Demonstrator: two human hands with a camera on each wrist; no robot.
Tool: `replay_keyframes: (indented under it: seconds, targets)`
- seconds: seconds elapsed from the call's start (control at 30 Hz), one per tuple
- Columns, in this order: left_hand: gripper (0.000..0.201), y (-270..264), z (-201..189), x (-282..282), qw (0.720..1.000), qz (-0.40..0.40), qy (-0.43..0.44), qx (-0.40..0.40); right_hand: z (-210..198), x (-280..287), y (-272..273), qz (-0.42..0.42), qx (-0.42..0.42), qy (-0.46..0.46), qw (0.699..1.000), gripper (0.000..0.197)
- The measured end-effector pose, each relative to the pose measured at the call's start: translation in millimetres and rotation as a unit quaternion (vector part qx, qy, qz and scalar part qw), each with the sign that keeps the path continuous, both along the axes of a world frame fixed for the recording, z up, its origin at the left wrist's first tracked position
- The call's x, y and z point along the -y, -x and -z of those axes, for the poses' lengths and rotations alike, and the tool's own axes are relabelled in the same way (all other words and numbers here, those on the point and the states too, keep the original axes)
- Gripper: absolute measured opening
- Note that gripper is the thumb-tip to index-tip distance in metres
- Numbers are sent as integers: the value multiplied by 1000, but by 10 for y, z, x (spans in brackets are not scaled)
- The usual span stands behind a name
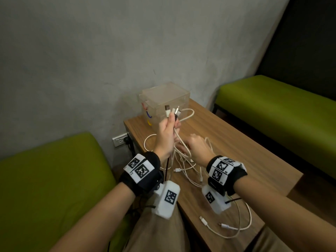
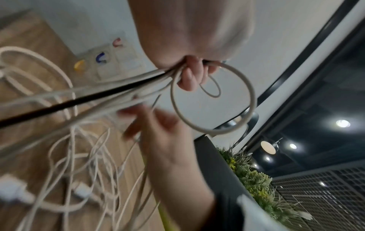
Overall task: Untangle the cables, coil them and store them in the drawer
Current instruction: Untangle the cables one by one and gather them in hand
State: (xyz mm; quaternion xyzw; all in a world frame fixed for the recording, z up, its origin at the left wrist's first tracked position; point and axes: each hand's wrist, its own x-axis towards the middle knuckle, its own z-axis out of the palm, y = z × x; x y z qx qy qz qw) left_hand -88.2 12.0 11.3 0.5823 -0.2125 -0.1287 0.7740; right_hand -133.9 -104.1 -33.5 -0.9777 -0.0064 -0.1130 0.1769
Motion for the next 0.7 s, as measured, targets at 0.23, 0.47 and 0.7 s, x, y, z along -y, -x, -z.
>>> replay_keyframes:
  seconds: [0.23, 0.47, 0.7]
  targets:
    - [37, -309, -568, -311, 982, -90, 147, 78, 381, 400, 228, 45, -164, 115, 979, 35]
    - [41, -649, -886, -478, 977, -135, 161, 31, 496, 631, 398, 39, 17, 75, 996, 53]
    - [43, -146, -245, -134, 933, -80, -257, 241, 135, 416, 237, 79, 52, 162, 982, 46]
